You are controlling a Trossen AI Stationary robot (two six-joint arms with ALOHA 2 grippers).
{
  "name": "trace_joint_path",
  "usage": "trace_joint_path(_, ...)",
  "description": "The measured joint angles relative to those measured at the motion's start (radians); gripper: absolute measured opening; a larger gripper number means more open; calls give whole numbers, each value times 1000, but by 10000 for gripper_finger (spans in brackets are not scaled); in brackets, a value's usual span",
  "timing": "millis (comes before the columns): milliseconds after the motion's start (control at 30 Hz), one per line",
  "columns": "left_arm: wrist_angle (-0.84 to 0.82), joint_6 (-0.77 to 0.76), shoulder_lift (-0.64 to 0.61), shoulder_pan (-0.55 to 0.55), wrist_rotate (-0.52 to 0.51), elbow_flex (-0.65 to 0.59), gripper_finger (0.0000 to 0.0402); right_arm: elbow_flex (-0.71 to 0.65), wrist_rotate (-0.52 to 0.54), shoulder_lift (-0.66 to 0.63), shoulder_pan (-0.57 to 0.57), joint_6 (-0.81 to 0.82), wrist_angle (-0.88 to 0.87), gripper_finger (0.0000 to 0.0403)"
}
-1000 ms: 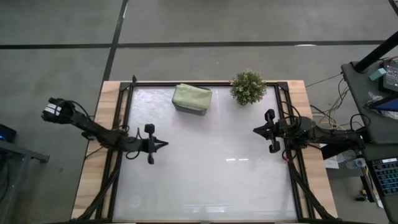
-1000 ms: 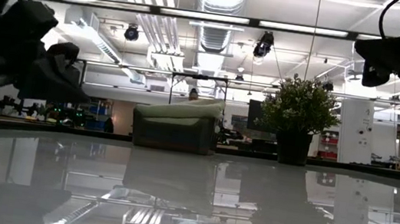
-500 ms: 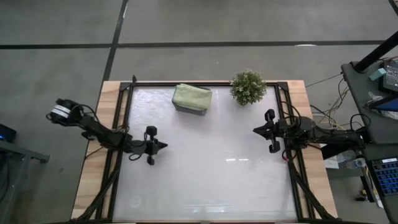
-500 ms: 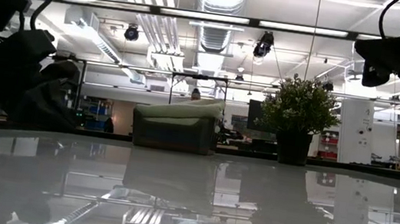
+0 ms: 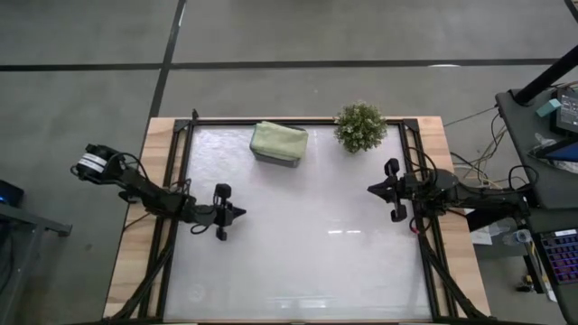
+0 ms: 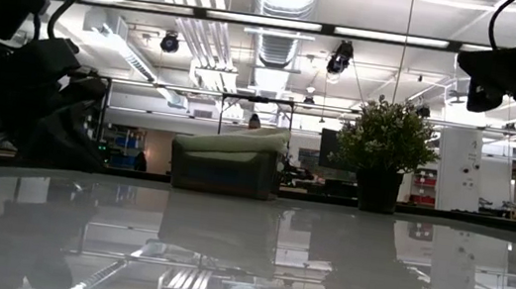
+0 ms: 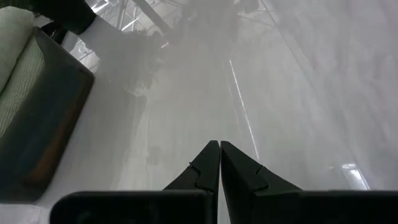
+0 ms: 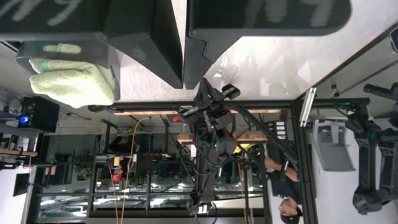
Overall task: Fold microfiber towels
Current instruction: Return to Home Position
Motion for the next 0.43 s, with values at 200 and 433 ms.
trace_joint_path(200, -12, 11, -21, 0, -2, 8, 0, 0, 0, 0, 0, 0, 0, 9)
trace_joint_path(433, -6, 6, -17, 0, -2, 8, 0, 0, 0, 0, 0, 0, 0, 9)
